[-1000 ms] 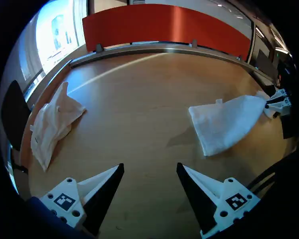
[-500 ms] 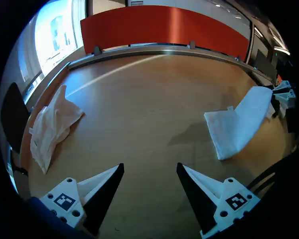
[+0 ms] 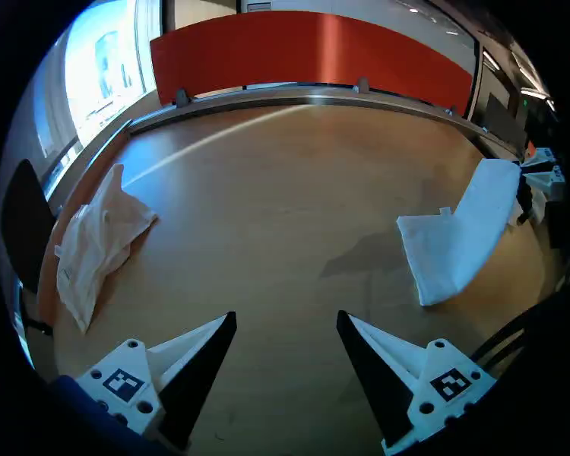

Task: Fold towel

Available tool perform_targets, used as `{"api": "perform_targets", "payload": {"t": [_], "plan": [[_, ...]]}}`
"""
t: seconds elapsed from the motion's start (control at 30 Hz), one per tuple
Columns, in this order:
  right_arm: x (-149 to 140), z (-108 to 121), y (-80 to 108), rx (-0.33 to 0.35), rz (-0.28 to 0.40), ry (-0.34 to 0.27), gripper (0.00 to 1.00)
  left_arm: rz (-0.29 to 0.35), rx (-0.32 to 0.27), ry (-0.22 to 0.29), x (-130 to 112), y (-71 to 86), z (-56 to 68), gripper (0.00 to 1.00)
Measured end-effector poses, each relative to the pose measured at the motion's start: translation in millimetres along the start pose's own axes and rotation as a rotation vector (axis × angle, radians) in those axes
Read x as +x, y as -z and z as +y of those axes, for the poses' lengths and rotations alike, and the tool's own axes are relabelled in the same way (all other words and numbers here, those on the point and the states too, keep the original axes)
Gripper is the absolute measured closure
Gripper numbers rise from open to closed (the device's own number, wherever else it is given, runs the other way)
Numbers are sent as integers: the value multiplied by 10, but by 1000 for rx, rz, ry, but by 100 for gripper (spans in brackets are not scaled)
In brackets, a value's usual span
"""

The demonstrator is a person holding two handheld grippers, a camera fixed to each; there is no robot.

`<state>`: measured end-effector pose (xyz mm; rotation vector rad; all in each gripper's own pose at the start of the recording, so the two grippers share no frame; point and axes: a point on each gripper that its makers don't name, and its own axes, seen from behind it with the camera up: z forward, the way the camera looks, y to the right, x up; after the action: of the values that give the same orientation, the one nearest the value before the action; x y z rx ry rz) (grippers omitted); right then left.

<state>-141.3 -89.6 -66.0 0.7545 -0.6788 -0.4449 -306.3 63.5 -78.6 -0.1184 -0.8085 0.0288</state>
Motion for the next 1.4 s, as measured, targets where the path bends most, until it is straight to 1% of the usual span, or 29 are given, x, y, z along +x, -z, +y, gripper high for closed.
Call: {"api": "perform_targets", "payload": {"t": [0.37,0.67,1.0,1.2,1.4], "plan": [[93,-178,-118,43,7,48,93,6,-2,-3,21,16,20,2],[214,-452,-320,104,16,74,93,11,1,3,36,35,-6,2],[320,-776,-595,170,22,75,93,15,11,19,16,76,-105,2],[324,-861,-707,190,17,64,93,15,18,27,-12,90,-158,2],[332,-921,-748,205,13,59,93,14,18,30,-18,94,-177,2]]}}
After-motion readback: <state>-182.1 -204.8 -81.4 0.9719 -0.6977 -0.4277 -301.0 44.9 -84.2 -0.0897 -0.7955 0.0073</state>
